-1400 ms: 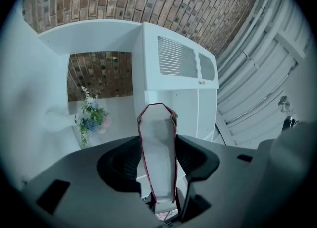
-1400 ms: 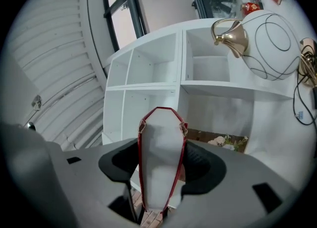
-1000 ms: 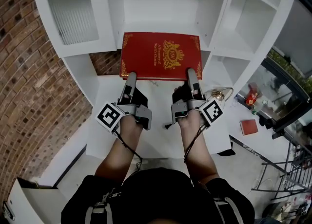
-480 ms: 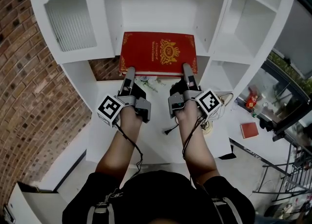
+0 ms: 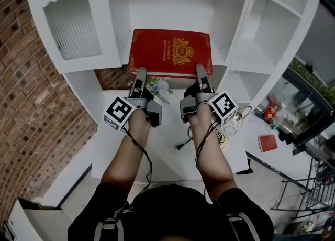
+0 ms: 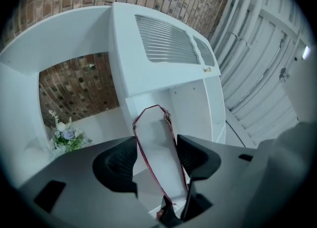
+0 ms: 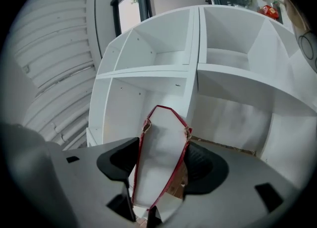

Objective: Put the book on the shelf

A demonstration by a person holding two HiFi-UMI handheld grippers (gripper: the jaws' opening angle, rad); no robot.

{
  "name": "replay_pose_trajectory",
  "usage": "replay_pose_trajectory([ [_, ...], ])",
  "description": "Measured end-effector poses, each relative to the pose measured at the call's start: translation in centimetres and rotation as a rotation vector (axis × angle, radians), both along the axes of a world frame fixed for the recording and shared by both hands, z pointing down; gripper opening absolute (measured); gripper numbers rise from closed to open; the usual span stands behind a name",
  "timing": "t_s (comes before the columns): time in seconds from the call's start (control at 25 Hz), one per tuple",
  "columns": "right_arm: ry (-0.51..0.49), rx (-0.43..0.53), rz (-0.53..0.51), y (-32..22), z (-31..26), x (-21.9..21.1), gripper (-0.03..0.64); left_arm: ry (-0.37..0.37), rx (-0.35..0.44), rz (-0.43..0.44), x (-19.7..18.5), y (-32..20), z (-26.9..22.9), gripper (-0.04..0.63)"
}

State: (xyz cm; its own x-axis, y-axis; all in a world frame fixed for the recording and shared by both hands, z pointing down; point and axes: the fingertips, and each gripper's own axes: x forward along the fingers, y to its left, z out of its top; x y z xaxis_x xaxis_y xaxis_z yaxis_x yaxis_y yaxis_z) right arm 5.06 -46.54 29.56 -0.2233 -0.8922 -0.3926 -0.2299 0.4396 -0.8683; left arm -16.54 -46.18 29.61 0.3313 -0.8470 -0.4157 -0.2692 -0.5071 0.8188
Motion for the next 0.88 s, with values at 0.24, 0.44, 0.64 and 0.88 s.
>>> replay_pose_trajectory([
  [0.24, 0.17, 0.017, 0.118, -1.8, -1.3, 1.3, 0.334, -0.353, 0.061, -0.157, -0.4, -1.9, -1.5, 0.316],
  [0.44, 0.437, 0.044, 0.295, -2.1, -2.9, 2.1, 0.369, -0.578, 0.151, -0.255, -0.4, -1.9, -3.0, 0.327],
  [0.64, 0.741, 0.125, 0.47, -1.7, -4.8, 2.1, 0.373, -0.791, 0.229, -0.367, -0.2, -1.7, -4.3, 0.327],
  [0.88, 0.96, 0.191, 0.556, -1.5, -6.3, 1.2, 0.337, -0.913, 0.268, -0.398, -0.1, -2.0, -5.4, 0.321],
])
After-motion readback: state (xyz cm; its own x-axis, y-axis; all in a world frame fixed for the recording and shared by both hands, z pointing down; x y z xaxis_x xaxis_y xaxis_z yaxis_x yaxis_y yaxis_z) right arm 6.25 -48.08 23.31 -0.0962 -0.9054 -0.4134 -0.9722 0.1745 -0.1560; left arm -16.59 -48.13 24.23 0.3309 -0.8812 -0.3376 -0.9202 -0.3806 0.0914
